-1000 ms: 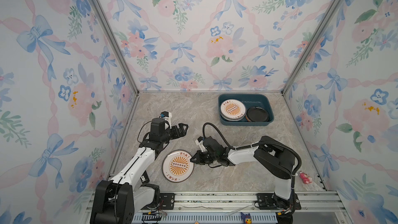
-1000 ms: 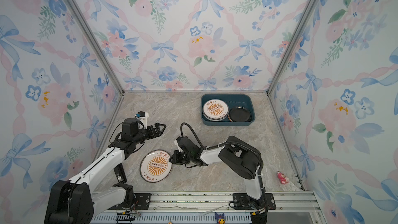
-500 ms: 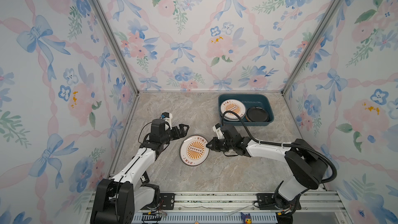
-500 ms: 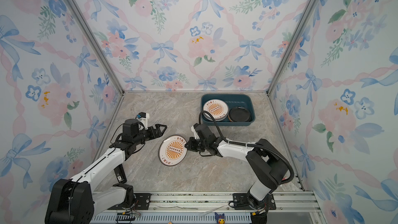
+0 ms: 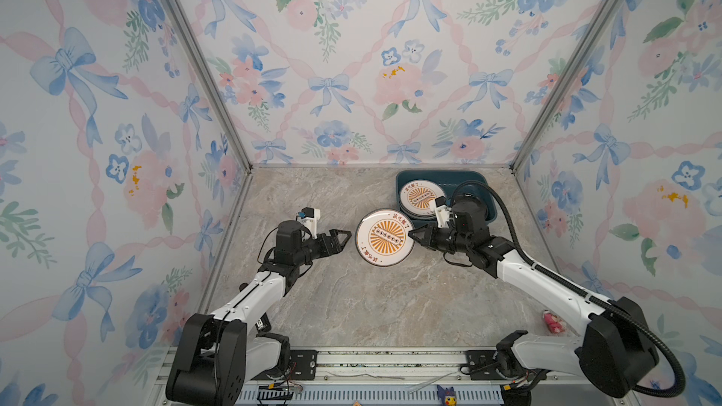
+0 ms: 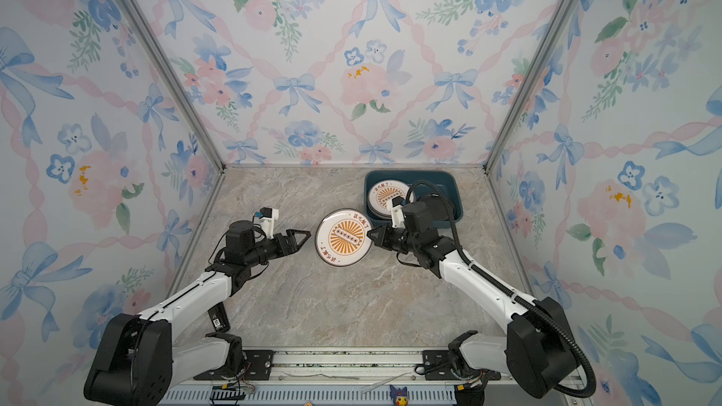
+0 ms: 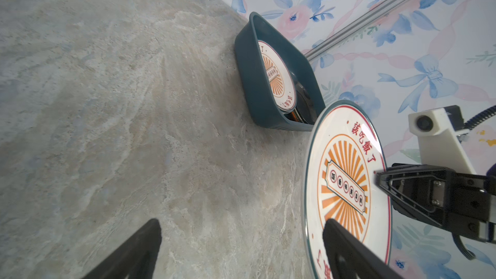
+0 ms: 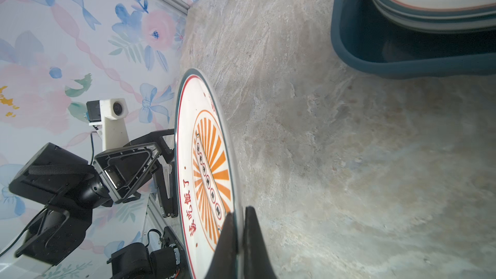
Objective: Place the plates into the plastic bin on the countertop
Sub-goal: Pick up the plate from the bottom-center of the table.
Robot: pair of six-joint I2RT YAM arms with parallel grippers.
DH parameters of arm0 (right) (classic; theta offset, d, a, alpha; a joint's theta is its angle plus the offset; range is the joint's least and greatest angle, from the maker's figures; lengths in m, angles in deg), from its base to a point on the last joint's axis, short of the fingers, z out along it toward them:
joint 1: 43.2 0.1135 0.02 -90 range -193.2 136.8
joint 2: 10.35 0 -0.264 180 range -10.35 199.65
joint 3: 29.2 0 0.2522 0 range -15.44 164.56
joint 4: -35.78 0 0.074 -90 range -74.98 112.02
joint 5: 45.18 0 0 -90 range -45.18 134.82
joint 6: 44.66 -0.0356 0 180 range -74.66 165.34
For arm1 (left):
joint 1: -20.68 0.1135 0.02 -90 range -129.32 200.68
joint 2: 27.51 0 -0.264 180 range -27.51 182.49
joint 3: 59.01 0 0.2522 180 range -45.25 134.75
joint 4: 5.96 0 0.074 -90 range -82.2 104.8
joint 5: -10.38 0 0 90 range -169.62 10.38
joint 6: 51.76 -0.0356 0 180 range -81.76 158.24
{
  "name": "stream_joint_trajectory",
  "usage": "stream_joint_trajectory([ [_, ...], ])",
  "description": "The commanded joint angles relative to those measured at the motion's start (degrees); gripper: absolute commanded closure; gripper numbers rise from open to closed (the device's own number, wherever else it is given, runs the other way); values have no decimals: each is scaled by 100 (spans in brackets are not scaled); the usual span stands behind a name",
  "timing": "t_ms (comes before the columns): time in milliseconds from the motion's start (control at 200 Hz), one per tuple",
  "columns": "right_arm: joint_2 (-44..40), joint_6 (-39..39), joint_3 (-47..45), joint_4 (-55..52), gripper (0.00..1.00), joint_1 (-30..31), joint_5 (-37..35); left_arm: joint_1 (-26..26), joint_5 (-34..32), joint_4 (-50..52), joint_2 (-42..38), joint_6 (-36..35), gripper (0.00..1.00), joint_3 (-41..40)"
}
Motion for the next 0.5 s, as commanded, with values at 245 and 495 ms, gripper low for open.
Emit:
stream_joint_trajectory([
  [245,-389,55,-55,-6,100,-54,564,-503,701,-1308,376,703,13,-25],
  [495,-347,47,-80,243,100,-113,721,-795,849,-1580,578,854,44,57],
])
